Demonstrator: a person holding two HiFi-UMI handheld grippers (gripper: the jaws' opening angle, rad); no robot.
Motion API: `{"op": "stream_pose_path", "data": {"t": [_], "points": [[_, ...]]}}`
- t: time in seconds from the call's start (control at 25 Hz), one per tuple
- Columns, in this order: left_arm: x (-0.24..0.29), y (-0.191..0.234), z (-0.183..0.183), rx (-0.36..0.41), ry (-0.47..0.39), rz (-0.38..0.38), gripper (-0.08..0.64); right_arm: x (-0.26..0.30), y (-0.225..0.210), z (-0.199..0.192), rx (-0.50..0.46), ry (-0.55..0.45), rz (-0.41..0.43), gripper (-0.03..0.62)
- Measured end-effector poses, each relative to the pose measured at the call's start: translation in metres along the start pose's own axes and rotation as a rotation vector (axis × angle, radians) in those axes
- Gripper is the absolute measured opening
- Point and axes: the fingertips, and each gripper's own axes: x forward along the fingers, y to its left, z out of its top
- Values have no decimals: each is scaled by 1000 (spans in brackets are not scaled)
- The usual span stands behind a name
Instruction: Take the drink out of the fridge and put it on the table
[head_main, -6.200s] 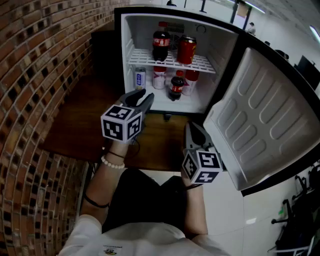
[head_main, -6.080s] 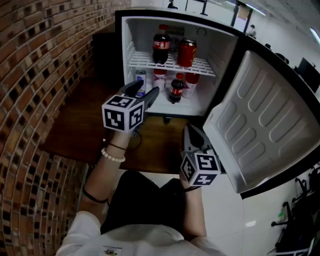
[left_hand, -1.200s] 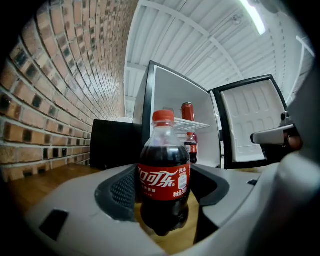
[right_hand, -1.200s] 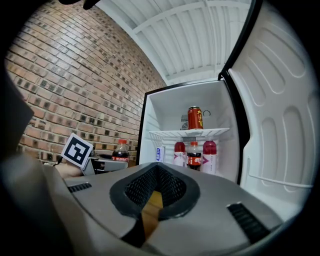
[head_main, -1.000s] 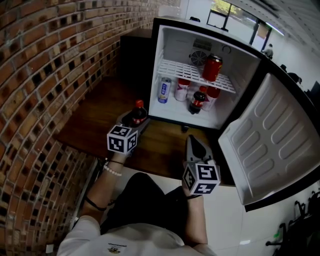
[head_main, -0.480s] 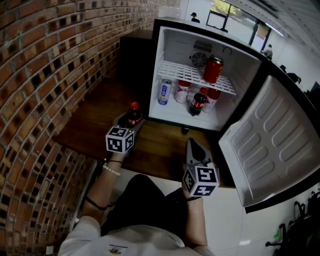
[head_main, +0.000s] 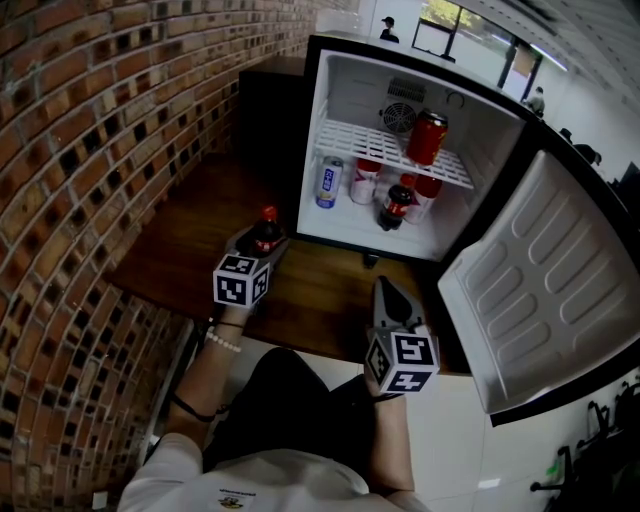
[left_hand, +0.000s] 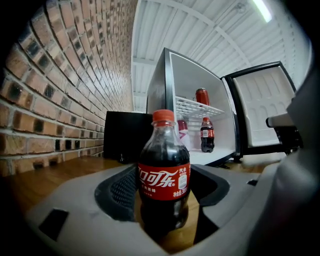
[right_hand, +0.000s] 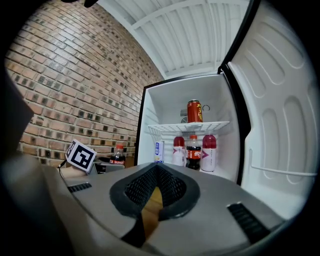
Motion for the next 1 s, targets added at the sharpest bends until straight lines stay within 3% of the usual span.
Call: {"op": "stream_pose_path", "data": {"t": [0.6,1.0], "points": [[-5,-2,-6,41,60,5,326,-4,0,-2,13,0,-2,11],[-46,-12,33,31,-31,18,348,-8,1,1,18,-7,-5,11]]}}
